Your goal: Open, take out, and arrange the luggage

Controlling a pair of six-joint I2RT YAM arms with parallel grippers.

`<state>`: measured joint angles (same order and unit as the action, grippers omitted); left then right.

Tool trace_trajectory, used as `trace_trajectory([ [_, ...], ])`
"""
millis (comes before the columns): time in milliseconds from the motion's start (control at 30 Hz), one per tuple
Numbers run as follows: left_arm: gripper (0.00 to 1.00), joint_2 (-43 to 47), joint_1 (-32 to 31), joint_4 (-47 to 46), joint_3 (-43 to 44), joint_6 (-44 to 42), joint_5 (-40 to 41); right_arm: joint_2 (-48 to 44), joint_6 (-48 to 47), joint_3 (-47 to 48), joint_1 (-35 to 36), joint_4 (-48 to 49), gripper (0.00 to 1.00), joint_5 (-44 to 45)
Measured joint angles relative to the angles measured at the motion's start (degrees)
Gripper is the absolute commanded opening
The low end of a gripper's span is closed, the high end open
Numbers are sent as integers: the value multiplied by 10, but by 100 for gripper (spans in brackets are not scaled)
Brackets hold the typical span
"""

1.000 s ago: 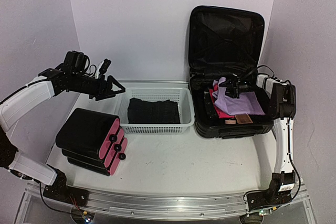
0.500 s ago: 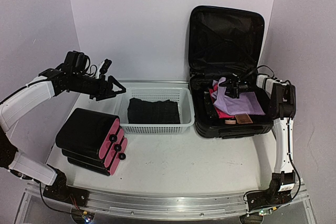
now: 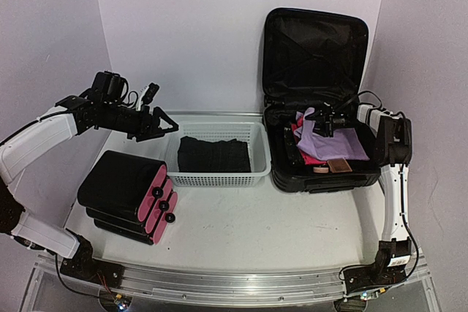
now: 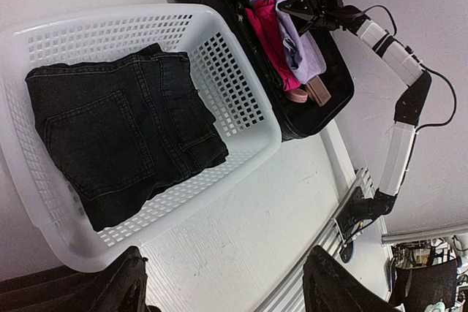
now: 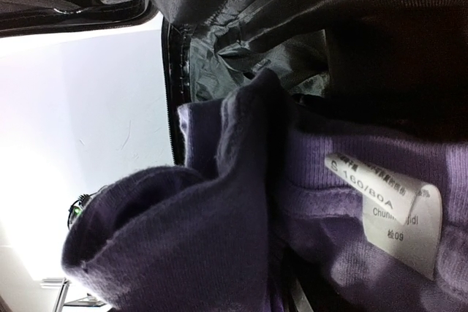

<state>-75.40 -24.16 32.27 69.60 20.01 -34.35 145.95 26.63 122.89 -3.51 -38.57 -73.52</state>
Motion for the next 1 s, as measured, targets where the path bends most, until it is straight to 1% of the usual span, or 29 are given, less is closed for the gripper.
trace_trajectory([
  [167,74,0,-4,0,0,0,0,0,0,0,0,1,51,-1],
  [267,74,0,-6,0,0,0,0,0,0,0,0,1,54,-2],
  [467,74,0,-7,0,0,0,0,1,1,1,-1,2,54,-6],
  [533,74,0,-7,0,0,0,0,1,2,1,-1,3,51,-6],
  [633,74,0,-7,0,0,0,0,3,3,1,-1,3,43,-6],
  [767,74,0,-8,0,0,0,0,5,6,2,-1,4,41,-6],
  [867,74,0,-10,0,0,0,0,5,9,2,-1,5,35,-7],
  [933,74,-1,-10,0,0,0,0,5,11,2,-1,7,28,-8],
  [1000,74,-1,-10,0,0,0,0,5,18,2,-1,10,24,-9],
])
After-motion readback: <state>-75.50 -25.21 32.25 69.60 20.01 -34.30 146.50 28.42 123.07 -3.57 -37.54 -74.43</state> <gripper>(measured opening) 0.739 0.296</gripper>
